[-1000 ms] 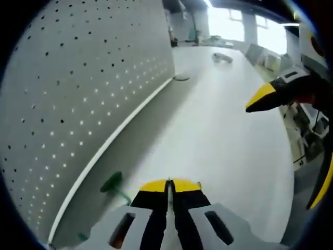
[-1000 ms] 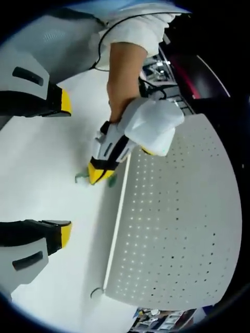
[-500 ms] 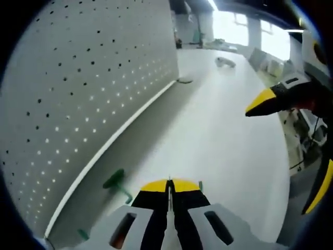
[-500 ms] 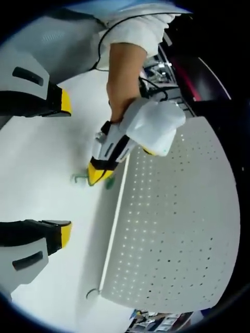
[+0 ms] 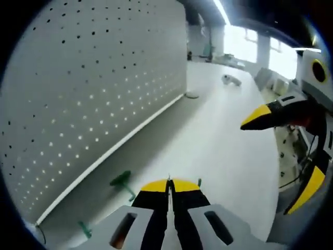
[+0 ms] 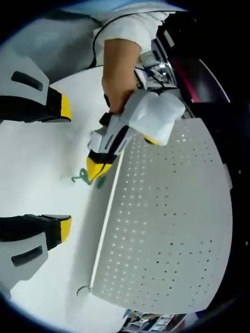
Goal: Insert the hook assembly into the mounting plate slot until the hook locks in place.
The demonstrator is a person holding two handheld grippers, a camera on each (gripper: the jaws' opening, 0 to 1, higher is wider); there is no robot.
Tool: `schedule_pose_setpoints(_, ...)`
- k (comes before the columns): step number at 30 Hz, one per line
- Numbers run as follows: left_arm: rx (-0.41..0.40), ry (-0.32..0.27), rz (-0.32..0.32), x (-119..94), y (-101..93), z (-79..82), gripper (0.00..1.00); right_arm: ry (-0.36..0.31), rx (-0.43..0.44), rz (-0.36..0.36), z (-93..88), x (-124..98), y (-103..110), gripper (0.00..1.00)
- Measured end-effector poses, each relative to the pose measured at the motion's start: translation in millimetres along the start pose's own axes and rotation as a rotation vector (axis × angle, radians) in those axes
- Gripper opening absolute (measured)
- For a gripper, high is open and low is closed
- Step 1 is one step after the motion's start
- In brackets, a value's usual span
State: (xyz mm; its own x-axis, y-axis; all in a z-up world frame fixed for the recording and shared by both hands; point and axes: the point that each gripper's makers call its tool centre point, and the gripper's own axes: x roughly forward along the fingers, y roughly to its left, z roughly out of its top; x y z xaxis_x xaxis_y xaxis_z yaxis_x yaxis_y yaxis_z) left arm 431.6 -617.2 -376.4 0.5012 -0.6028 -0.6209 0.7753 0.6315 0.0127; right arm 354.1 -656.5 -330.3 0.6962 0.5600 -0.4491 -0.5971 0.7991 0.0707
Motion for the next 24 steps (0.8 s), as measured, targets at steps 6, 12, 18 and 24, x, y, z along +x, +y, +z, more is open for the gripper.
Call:
schedule_pose_setpoints(6,-0.04,-0.052,0.003,-17,2.0,9.3,0.01,-0.022,-0.007,-0.011,13.9,1,1,0.61)
schedule_pose_setpoints(12,-0.111,-0.135,-0.006,-39,2.3,25.5,0.01,-0.054,-0.01,-0.024,28.2,1,2,0.5)
schedule_pose_setpoints(18,-0.174,-0.212,-0.02,-58,-0.7,39.6,0.01,-0.09,0.009,-0.027,41.0,-1,3,0.37)
schedule_pose_setpoints(24,-0.251,-0.279,-0.039,-75,-3.8,48.5,0.01,-0.131,-0.006,-0.031,56.7,-4,7,0.24)
